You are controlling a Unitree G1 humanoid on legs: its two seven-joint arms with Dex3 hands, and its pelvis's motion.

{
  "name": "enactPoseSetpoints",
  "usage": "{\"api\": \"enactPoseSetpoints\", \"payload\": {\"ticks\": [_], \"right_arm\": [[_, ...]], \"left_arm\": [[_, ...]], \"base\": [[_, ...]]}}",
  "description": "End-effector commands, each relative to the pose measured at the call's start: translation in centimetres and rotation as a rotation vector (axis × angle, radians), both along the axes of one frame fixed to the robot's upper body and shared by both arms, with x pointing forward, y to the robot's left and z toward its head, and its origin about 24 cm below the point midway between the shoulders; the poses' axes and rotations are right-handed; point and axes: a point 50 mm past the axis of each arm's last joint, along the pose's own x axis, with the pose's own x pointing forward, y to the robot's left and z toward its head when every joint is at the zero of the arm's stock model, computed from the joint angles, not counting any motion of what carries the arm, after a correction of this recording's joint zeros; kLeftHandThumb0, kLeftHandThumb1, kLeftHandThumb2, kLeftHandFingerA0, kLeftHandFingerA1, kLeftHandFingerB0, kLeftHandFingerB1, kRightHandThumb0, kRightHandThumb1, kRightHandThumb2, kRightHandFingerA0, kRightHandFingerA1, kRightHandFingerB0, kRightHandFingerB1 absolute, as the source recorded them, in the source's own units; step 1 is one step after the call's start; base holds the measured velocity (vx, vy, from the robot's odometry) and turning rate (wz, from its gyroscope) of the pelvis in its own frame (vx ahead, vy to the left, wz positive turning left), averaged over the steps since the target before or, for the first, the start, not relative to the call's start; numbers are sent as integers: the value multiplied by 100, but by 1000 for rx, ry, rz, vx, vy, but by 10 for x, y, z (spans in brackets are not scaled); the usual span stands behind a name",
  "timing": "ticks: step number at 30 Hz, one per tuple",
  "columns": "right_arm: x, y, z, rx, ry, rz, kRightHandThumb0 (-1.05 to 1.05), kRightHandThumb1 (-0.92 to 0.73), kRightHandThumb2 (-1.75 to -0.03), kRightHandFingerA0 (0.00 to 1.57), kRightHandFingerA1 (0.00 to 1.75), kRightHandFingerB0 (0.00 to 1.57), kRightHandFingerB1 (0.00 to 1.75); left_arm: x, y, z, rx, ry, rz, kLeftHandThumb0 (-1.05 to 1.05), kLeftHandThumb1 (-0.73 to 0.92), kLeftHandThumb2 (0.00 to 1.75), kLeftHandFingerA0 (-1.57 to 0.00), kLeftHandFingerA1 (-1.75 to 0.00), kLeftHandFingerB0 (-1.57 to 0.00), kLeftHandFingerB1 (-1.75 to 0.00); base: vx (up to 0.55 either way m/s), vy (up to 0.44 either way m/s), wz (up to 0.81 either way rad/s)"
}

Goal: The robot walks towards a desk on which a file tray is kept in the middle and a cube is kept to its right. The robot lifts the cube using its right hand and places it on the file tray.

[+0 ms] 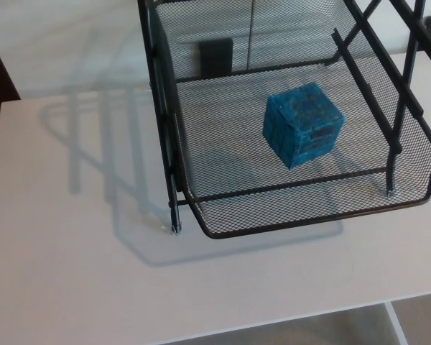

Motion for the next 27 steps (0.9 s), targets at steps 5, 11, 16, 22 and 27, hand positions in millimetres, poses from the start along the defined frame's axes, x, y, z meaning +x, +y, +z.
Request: {"api": "enactPoseSetpoints", "payload": {"ticks": [5,11,16,22,27], "right_arm": [[-170,-51,-161,631,-472,-1217,-49,-91,-98,5,46,0,0],[-178,-36,-187,835,-390,-1165,-47,-66,-60,74,84,56,63],[-176,-23,-198,607,58,-859,-49,-65,-59,37,74,39,53],[-170,-15,-213,802,44,-817,-39,-57,-57,54,48,63,45],[-149,-10,-216,1000,9,-773,-23,-42,-89,30,58,7,46]], "left_arm": [[-7,7,4,24,-7,61,-63,92,77,-28,-58,-33,-46],[-10,7,3,36,9,40,-65,92,79,-32,-61,-33,-47],[-9,6,3,45,16,13,-62,92,77,-33,-60,-33,-46],[-11,10,6,45,0,15,-57,78,115,-35,-65,-26,-56],[-9,7,4,13,23,-1,-62,92,74,-22,-53,-26,-42]], "base": [[0,0,0],[0,0,0],[0,0,0],[0,0,0],[0,0,0]]}}
